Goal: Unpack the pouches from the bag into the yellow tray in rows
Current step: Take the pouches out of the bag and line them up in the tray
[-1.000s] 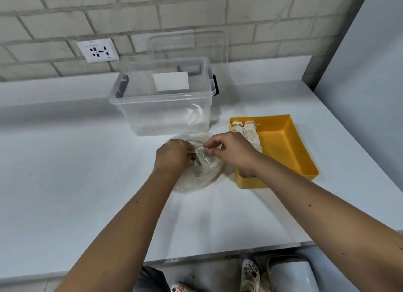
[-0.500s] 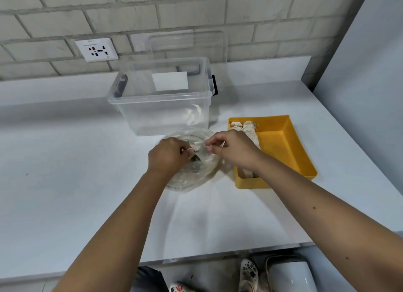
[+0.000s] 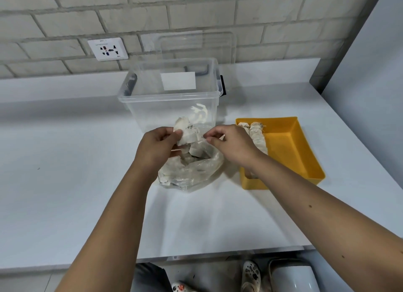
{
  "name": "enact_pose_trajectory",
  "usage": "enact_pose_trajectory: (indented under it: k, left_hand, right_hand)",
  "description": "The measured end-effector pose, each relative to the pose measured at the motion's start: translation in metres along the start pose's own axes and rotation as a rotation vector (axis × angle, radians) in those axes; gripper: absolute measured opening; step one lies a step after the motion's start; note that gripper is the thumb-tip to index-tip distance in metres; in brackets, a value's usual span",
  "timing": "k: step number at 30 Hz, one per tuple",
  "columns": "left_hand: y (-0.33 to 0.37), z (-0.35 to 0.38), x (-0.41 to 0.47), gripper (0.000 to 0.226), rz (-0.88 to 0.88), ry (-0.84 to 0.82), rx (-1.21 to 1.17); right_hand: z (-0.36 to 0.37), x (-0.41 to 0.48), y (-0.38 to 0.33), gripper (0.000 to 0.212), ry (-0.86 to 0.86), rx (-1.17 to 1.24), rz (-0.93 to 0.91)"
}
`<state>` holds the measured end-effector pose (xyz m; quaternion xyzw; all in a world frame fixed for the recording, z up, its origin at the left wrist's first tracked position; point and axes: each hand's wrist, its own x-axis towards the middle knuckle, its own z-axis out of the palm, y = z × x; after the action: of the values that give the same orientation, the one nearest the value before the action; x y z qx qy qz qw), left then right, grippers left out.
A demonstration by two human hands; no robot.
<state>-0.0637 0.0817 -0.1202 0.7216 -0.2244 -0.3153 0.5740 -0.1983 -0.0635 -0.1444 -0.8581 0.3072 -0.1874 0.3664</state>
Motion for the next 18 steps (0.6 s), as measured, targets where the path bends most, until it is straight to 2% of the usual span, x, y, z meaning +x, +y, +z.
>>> enact_pose_trajectory:
  k: [4,6,9,13,18]
  left_hand:
    - [-0.001,0.004,-0.003,0.016,-0.096,-0.070,-0.174]
    - [-0.002,0.005,-0.003,0.014,-0.113,-0.040,-0.275]
    - [-0.001,0.003,-0.001,0.009,-0.112,0.056,-0.354]
    - [-0.008,0.005,-0.001,0.016,-0.143,0.041,-0.254]
    - [-0.015,0.008,-0.001,0.009,-0.163,0.045,-0.223]
  right_hand:
    - [0.001,0.000,-0.010,0.030,-0.012,0.161,0.033]
    - [0.006,0.003,-0.013,0.026,-0.047,0.129,0.033]
    - [0.015,0.007,-0.012,0.020,-0.094,-0.120,-0.013]
    - [0.033,0.005,-0.003,0.018,-0.317,-0.619,-0.095]
    - [0.043,0.008,0.000,0.021,-0.274,-0.827,-0.123]
